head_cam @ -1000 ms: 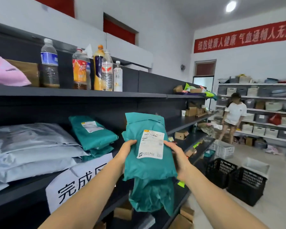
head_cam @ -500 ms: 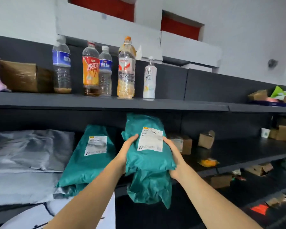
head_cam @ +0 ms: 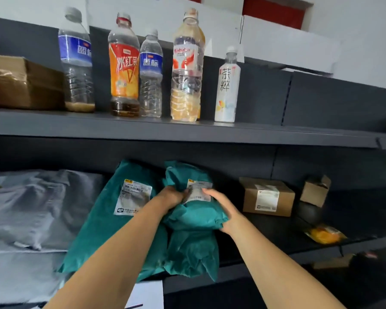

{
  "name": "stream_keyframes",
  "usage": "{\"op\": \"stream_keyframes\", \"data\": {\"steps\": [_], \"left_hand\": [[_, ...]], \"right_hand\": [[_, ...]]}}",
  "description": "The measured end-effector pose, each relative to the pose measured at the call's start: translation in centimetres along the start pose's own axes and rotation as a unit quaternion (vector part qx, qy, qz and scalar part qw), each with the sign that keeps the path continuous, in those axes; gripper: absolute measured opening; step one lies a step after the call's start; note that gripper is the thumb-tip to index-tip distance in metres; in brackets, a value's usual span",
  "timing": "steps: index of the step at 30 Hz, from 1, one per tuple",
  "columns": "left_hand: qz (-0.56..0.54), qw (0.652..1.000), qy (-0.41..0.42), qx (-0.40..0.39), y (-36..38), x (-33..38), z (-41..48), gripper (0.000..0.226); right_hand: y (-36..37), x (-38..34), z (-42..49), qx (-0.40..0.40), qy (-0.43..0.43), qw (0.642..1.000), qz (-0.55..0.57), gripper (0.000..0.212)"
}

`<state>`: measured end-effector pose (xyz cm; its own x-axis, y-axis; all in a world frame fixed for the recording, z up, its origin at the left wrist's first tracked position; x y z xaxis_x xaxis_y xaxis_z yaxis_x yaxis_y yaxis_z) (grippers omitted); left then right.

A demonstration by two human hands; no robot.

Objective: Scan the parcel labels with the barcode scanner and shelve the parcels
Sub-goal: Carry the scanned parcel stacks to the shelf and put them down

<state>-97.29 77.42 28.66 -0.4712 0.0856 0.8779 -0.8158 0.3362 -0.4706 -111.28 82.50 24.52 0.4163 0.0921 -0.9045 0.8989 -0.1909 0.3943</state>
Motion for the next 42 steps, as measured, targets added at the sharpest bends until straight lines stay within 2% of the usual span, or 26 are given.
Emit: {"op": "stream_keyframes", "data": {"steps": [2,4,6,9,12,15,21,26,28,29,30,31,33,34,35,37,40,42], "left_hand": [[0.010,0.999,0.002,0.031,-0.5,-0.1,0.2,0.060],[0.050,0.996,0.001,0.070,-1.6,-0.1,0.1,0.068],[0.118,0.989,0.039,0.077,-2.8,0.2,-0.1,0.055],[0.193,0.974,0.110,0.040,-3.9,0.9,-1.7,0.033],[0.234,0.955,0.178,0.037,-4.6,1.4,-5.0,0.037],[0.264,0.938,0.219,0.059,-5.5,1.2,-9.2,0.039],[0.272,0.938,0.202,0.080,-7.8,-1.7,-17.9,0.041],[0.264,0.947,0.162,0.089,-7.8,-5.5,-24.2,0.039],[0.269,0.946,0.161,0.080,-7.3,-6.3,-25.6,0.038],[0.269,0.945,0.166,0.079,-7.2,-6.3,-26.1,0.038],[0.266,0.945,0.174,0.080,-7.0,-6.3,-26.6,0.038],[0.262,0.944,0.183,0.078,-6.9,-6.1,-26.9,0.038],[0.249,0.945,0.199,0.078,-6.6,-5.9,-27.2,0.037],[0.233,0.949,0.199,0.073,-6.3,-5.9,-27.2,0.033],[0.214,0.956,0.192,0.067,-5.9,-6.2,-27.0,0.025],[0.174,0.970,0.163,0.045,-4.8,-6.8,-26.4,0.005],[0.142,0.982,0.124,-0.010,-2.1,-7.9,-25.1,0.038],[0.131,0.986,0.100,-0.016,-0.3,-8.2,-24.0,0.047]], "right_hand": [[0.4,-0.1,0.4,0.016,0.001,0.999,-0.046,0.039],[1.1,-0.8,-0.1,0.044,-0.008,0.993,-0.106,0.048],[1.5,-2.0,-1.1,0.114,-0.042,0.972,-0.202,0.063],[2.2,-4.0,-3.1,0.191,-0.094,0.898,-0.384,0.066],[4.2,-5.0,-5.8,0.185,-0.107,0.831,-0.513,0.076],[6.5,-4.8,-8.7,0.163,-0.121,0.813,-0.546,0.069],[8.6,-1.9,-15.8,0.166,-0.152,0.791,-0.569,0.060],[6.8,2.2,-21.4,0.154,-0.090,0.817,-0.548,0.049],[5.4,3.0,-23.0,0.169,-0.065,0.832,-0.525,0.021],[4.7,3.2,-23.6,0.192,-0.065,0.839,-0.504,0.021],[3.9,3.4,-23.9,0.206,-0.053,0.847,-0.487,0.035],[3.4,3.5,-24.5,0.220,-0.040,0.852,-0.473,0.039],[2.6,3.7,-25.3,0.243,-0.021,0.872,-0.424,0.022],[2.1,3.9,-25.3,0.250,-0.014,0.879,-0.406,0.022],[1.5,4.2,-25.3,0.258,-0.006,0.883,-0.393,0.035],[1.2,4.5,-25.3,0.279,-0.003,0.887,-0.369,0.041],[0.3,5.4,-24.8,0.301,-0.005,0.893,-0.335,0.034],[-0.5,5.8,-24.5,0.315,-0.016,0.896,-0.312,0.028]]}}
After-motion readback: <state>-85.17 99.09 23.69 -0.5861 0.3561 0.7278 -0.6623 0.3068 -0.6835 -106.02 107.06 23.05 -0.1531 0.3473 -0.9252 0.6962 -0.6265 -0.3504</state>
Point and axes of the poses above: each hand's wrist, its own z-axis towards the middle knuckle, its own y-axis out of the palm, x = y × z, the point moved 3 cm from there along z, towards the middle knuckle, and after that the axes turned 1 degree about -z, right-handed, at the moved point
